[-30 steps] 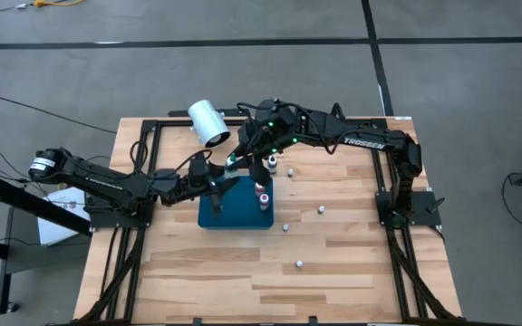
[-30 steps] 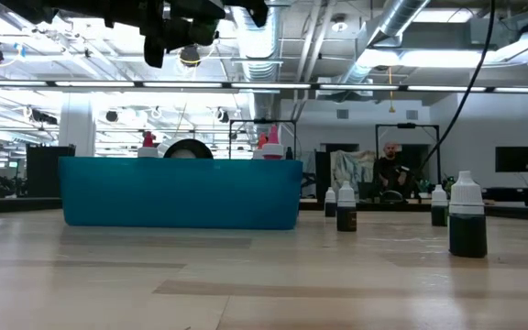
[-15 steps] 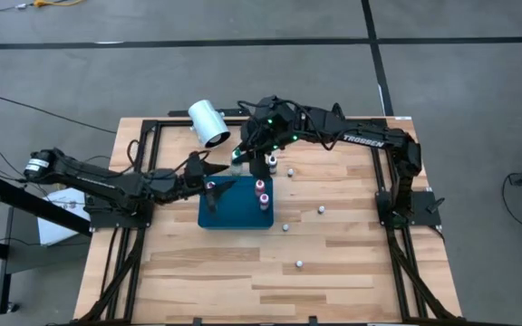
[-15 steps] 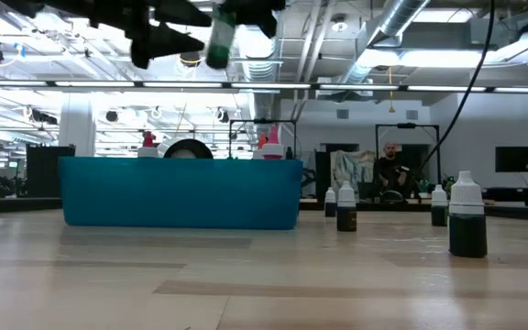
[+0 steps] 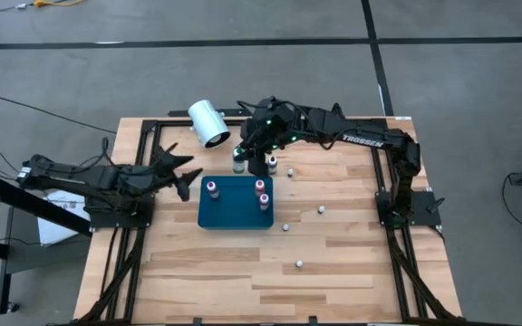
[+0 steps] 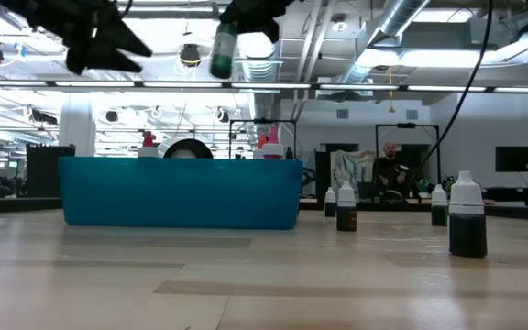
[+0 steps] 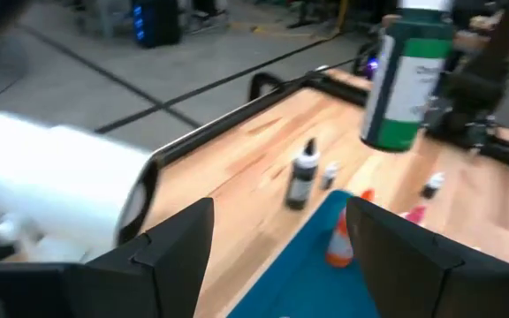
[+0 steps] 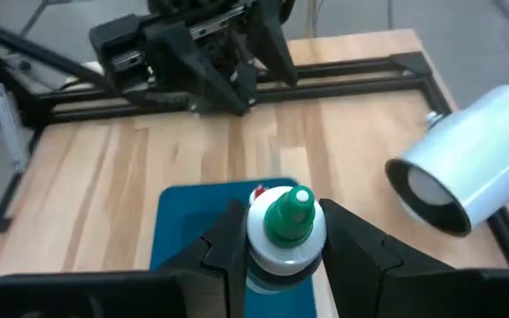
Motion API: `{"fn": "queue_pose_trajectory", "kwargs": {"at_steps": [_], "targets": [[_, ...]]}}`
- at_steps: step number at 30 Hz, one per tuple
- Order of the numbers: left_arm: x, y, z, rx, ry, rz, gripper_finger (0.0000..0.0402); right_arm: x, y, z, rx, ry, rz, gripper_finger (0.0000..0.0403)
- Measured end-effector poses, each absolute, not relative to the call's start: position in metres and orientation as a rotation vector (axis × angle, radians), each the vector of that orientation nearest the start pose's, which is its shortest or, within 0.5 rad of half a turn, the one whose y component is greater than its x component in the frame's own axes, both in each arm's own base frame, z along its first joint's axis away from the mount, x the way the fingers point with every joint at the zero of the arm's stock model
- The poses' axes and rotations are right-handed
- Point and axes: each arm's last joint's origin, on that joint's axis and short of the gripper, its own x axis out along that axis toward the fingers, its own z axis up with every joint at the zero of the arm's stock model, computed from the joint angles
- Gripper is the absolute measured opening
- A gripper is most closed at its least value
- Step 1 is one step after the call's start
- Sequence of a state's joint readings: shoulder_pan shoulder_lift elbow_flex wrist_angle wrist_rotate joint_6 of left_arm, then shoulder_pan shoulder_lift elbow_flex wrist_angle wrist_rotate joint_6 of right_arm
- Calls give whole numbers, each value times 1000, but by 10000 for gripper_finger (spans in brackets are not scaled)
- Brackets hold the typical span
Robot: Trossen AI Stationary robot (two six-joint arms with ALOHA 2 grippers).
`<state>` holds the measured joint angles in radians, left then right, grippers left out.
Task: Pick & Place food coloring
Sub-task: Put the large green food coloring bottle into the bin
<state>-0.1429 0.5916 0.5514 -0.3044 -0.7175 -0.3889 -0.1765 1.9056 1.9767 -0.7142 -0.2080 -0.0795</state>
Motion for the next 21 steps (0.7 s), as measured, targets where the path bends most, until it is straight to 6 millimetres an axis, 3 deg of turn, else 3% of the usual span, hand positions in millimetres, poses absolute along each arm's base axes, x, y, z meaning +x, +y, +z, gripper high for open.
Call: {"fn": "queue_pose_trajectory", "kwargs": {"at_steps": [10,16,21], "targets": [[112,5,255,-248,329,744,249,450,-40,341,32,639,66,107],[106,6,247,-232,392,805,249,467,-38,318,68,654,55,107],[102,7,243,-229,427,837,249,482,-38,288,72,704,31,107]]}}
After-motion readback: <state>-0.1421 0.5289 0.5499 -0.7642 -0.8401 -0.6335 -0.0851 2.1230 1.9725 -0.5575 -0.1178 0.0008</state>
